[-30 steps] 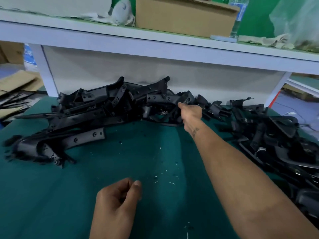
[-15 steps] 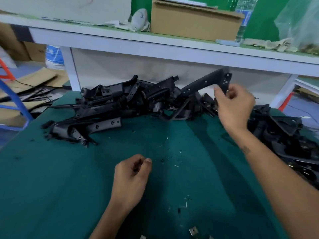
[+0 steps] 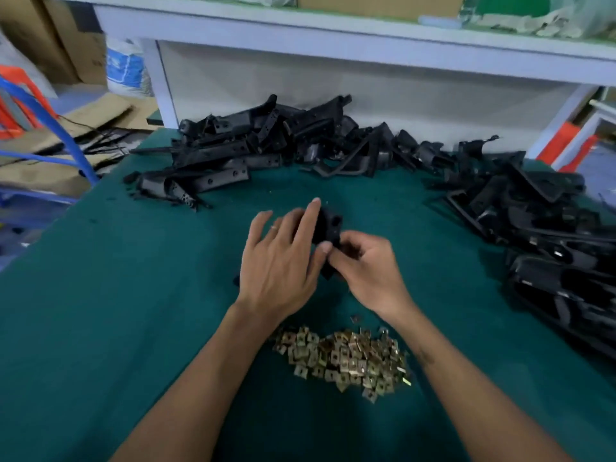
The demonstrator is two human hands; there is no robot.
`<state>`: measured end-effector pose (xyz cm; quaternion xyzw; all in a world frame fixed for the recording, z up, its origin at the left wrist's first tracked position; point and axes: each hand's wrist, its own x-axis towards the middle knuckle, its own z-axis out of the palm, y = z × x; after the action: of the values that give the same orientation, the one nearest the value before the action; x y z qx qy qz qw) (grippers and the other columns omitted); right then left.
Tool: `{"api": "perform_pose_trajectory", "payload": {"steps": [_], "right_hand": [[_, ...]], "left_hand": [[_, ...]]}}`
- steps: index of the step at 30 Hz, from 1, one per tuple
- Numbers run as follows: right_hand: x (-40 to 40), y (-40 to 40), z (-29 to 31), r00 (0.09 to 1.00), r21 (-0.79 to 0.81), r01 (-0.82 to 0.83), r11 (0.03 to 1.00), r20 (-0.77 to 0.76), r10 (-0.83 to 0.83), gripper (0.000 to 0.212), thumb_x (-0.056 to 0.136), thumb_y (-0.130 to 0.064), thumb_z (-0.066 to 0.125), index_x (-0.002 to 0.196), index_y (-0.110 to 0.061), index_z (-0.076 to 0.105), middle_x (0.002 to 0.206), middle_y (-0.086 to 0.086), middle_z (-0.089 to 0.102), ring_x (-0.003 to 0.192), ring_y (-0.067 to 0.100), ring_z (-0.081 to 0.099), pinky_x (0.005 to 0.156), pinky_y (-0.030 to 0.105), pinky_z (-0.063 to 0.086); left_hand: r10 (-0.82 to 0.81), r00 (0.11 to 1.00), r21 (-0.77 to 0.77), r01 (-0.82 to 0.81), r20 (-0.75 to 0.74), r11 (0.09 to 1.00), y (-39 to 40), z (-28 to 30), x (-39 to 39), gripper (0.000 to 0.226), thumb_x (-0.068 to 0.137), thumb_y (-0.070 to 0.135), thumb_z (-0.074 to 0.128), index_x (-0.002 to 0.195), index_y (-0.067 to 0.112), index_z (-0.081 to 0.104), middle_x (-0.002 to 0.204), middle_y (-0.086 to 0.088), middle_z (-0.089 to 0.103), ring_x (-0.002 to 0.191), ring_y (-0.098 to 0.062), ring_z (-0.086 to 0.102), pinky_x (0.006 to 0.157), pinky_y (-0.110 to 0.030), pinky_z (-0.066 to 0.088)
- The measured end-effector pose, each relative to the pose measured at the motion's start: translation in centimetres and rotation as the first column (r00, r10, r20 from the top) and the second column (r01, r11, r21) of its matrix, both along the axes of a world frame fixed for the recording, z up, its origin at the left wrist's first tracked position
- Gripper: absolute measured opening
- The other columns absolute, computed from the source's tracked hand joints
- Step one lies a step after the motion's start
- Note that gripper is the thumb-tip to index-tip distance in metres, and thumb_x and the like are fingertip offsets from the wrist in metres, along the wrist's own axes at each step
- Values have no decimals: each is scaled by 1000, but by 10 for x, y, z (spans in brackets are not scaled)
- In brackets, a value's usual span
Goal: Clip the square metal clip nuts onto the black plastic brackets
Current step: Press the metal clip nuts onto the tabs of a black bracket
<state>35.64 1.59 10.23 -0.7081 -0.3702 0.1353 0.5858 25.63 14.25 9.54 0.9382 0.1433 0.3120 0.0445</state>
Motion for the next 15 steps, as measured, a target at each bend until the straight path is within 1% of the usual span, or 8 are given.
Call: {"api": "perform_pose_trajectory", "payload": {"steps": [1,3,5,7,9,11,13,15], "right_hand": [[-1,0,-3,999,8,-7,1000,-34,7,31,94,-21,71,64,-24,64,54,-11,54,52,3,46,51,18,34],[1,-5,-13,995,8,-10,1000,-100,11,29,96,-22,70,67,-26,67,57,-11,57,53,4,48,51,20,36],[4,-11,-24,992,-11,-15,1000,-127,14,30,97,-23,69,67,-24,67,56,-7,56,53,8,49,50,24,38],[9,-17,-29,991,-29,-52,998,-123,48,29,99,-24,65,72,-23,71,59,-3,59,56,11,54,54,26,42],[17,-25,-27,986,-19,-88,996,-142,84,21,102,-20,60,89,-20,76,69,4,65,62,16,58,61,29,47],[28,-39,-22,989,-50,-76,996,-128,69,16,100,-14,63,105,-20,76,71,3,67,63,13,57,63,25,47],[38,-57,-15,996,-146,-90,985,-15,89,13,95,-13,71,102,-20,78,65,-8,62,60,5,51,62,17,41],[45,-72,-8,985,-243,-148,959,56,166,9,89,-10,77,92,-18,79,68,-12,58,62,4,49,61,16,39]], "left_hand": [[-39,999,-22,39,-14,999,0,0,-1,61,106,50,24,153,12,30,136,-7,54,115,-28,57,104,-44,38],[-99,995,-75,97,-28,992,1,-3,-1,60,105,52,28,153,16,28,132,-6,52,107,-29,57,84,-43,49],[-107,993,-34,105,-57,994,0,-7,0,61,103,56,30,153,21,28,122,-4,51,97,-28,59,66,-38,49],[-74,993,-4,74,-94,997,-1,-8,2,59,102,62,27,151,29,31,108,-1,50,82,-28,60,54,-35,46],[-24,991,-28,21,-130,999,-1,-10,4,56,100,66,24,144,35,37,100,1,52,71,-29,61,51,-34,45],[8,985,-86,-23,-174,996,1,-13,5,50,99,69,24,135,40,43,97,3,56,73,-30,63,56,-35,44],[-3,977,-168,-33,-211,985,7,-16,6,45,96,72,23,121,43,48,91,6,57,77,-28,62,60,-36,43],[-51,974,-276,-11,-219,961,14,-15,8,44,94,75,25,110,43,50,89,10,57,79,-23,60,63,-37,44]]}}
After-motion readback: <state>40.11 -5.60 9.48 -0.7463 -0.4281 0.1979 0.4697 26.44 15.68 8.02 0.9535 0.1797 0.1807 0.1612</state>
